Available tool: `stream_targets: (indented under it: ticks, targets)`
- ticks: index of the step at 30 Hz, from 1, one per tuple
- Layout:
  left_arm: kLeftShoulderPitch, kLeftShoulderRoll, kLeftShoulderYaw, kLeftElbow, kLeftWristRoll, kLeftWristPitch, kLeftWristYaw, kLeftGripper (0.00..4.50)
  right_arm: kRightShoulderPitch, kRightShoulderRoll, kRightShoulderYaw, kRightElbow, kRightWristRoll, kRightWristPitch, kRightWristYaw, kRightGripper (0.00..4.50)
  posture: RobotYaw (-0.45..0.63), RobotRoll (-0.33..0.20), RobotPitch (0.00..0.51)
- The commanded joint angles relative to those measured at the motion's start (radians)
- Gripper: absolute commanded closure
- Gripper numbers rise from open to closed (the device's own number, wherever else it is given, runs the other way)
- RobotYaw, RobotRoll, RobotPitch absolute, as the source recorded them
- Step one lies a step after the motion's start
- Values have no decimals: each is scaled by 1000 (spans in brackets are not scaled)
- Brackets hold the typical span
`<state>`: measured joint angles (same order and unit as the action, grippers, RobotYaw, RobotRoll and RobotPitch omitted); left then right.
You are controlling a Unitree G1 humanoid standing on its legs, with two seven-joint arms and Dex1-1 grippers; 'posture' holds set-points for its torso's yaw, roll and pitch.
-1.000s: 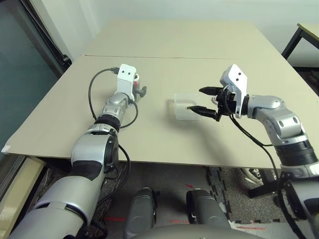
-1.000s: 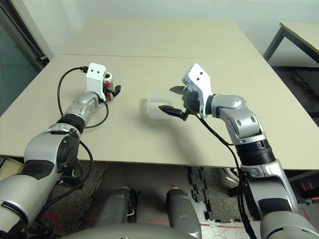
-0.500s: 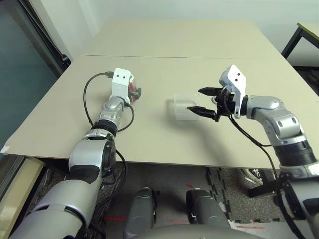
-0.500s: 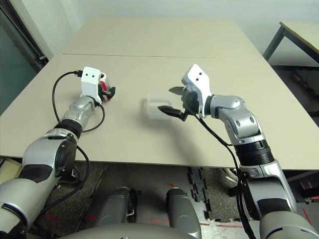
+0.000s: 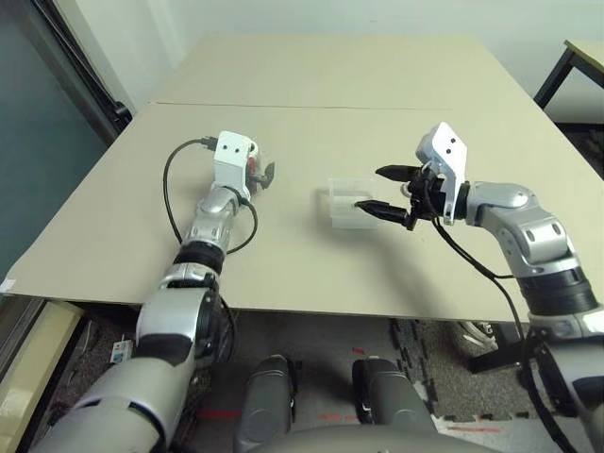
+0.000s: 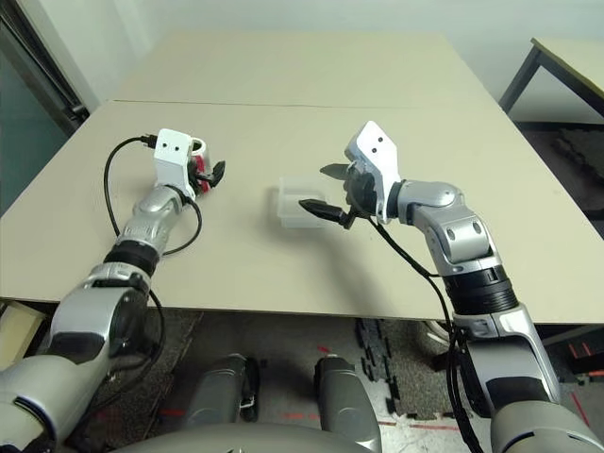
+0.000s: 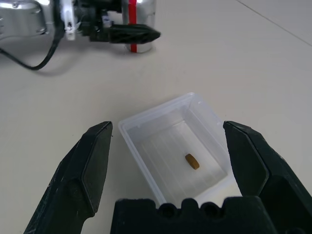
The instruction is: Pour the medicine from the bottle into the box.
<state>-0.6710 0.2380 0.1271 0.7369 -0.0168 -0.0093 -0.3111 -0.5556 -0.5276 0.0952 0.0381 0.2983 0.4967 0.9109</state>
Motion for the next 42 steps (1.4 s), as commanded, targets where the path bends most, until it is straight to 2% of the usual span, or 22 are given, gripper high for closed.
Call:
stream_targets:
  ticks: [1,6,13,16,21,26,31,36,42]
  targets:
    - [77,-6,-17,-141,-21,106,-6,25,16,0,-11,-11,10,7,-4,0,41,0,111]
    - [145,16,22,-260,-48,185,27,25,16,8,-4,-13,12,13,-4,0,53,0,117]
    - [144,31,36,-276,-61,208,47,25,0,3,-4,16,7,1,11,0,64,0,111]
    - [173,29,38,-336,-72,229,55,25,5,0,-15,14,9,3,6,0,59,0,108]
    - [306,13,20,-578,-108,336,38,25,46,-11,-64,-21,34,27,-24,0,66,0,104]
    - [483,31,-7,-920,-158,495,7,25,124,-32,-140,-69,63,56,-70,0,78,0,106]
    - [586,84,99,-1090,-210,592,18,25,163,-24,-249,-34,63,70,-196,0,119,0,112]
    - [538,163,257,-992,-238,568,37,25,129,28,-393,79,71,68,-400,0,137,0,118]
    - [410,210,316,-729,-231,445,45,25,77,26,-445,242,-10,-41,-575,0,129,0,119]
